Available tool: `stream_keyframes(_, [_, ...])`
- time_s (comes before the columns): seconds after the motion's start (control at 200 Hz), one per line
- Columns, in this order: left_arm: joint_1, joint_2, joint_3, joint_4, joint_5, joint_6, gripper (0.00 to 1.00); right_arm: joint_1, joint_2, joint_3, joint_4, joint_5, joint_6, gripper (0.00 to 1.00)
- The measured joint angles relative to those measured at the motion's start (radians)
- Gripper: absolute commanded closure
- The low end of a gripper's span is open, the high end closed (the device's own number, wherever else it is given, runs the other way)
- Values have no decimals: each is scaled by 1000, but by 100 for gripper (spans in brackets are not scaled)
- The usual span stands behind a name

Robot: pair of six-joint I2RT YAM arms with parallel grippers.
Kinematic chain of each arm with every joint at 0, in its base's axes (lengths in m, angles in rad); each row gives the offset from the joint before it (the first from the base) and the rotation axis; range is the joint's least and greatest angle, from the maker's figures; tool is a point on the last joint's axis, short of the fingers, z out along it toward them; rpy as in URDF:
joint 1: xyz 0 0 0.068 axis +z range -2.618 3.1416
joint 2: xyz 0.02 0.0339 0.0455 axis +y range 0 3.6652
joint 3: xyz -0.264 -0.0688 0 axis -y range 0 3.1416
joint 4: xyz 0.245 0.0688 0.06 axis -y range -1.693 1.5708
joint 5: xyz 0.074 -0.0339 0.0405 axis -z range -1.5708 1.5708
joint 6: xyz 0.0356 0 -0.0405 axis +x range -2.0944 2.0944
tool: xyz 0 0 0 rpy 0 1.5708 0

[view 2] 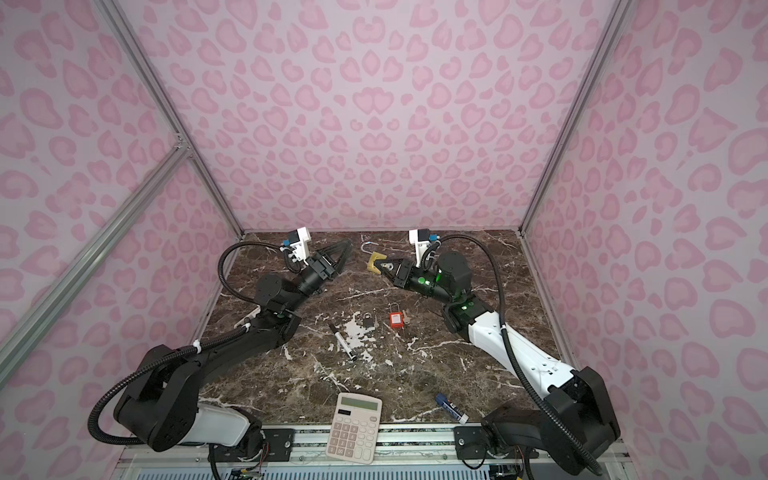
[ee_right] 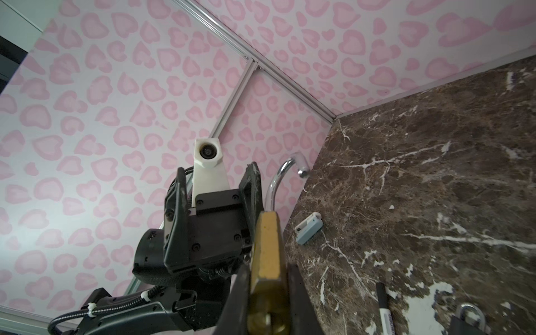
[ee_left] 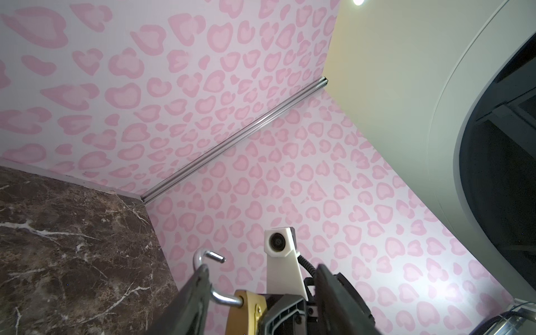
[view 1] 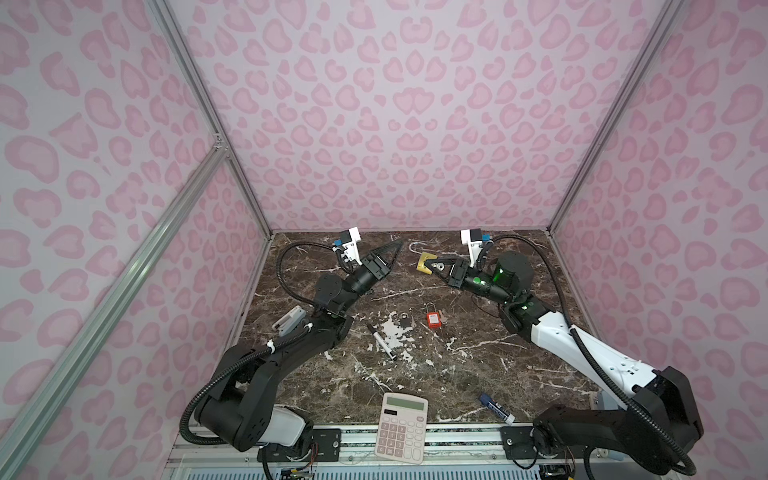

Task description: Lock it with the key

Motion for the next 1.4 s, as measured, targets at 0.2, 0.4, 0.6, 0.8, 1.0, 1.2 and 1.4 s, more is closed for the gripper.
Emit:
stream_keyframes(0.2, [0, 1, 11, -14, 24, 5, 43, 11, -2, 19, -102, -24, -54, 100])
stream_keyframes(0.4, [0, 3, 21, -41, 44, 16, 44, 33, 20, 59, -111, -58, -70, 100])
stream_keyframes(0.6, [2, 3, 20, -71, 47, 31, 44, 35, 36, 85, -111, -74, -69, 100])
stream_keyframes(0.8, [2, 3, 20, -71, 47, 39, 44, 35, 32, 87, -109, -78, -44, 100])
stream_keyframes(1.0, [2, 3, 20, -77, 50, 39, 48, 23, 27, 70, -63, -78, -17, 100])
stream_keyframes(1.2, [2, 3, 20, -96, 66, 39, 49, 15, 29, 68, -3, -82, 9, 100])
stream_keyframes(1.4, [1, 2, 20, -117, 78, 39, 56, 5, 33, 68, 28, -82, 19, 100])
